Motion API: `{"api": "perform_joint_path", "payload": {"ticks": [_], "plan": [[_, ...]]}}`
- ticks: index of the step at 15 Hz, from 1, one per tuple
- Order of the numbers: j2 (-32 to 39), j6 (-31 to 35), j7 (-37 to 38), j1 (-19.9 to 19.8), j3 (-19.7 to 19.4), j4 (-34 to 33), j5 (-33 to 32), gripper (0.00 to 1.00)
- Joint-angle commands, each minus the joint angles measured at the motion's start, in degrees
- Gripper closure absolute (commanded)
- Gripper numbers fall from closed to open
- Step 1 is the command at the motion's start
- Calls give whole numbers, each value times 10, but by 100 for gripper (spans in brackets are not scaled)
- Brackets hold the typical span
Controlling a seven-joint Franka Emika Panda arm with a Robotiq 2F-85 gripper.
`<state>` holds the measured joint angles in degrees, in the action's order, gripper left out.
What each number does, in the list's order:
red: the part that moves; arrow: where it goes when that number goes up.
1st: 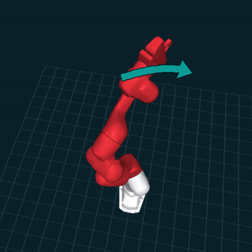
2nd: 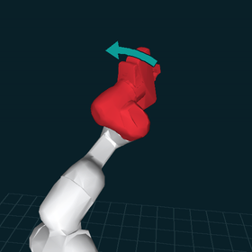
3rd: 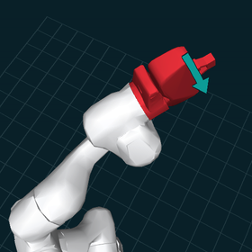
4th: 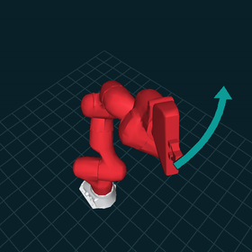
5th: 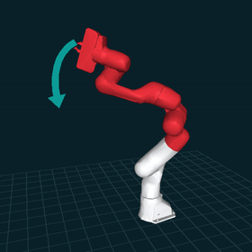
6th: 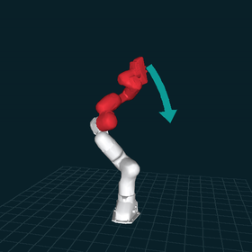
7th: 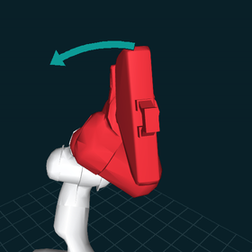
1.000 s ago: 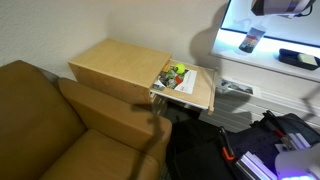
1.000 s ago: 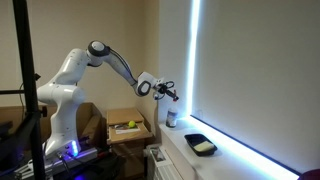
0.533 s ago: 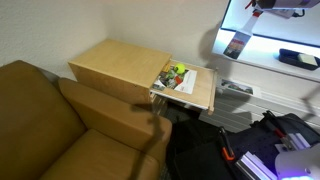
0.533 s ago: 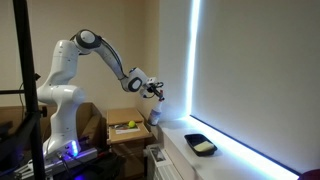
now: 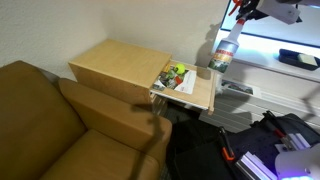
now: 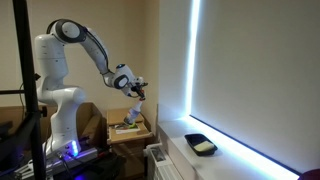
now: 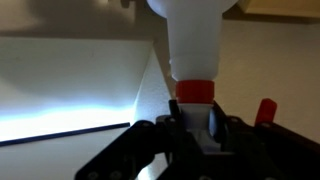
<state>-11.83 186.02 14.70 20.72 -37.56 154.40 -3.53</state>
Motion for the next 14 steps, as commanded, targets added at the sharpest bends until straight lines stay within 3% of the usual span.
{"api": "perform_joint_path", "payload": {"ticks": [1,3,8,11,14], "plan": [[-134,-28,-73,101,-99,79,-27,92],[-166,-56,-126,190,-197,58,-48,92],[-216,8,-278,285,-362,57,-146,92],[-269,38,-343,332,-447,54,-209,92],[-333,47,-365,346,-487,53,-256,92]]}}
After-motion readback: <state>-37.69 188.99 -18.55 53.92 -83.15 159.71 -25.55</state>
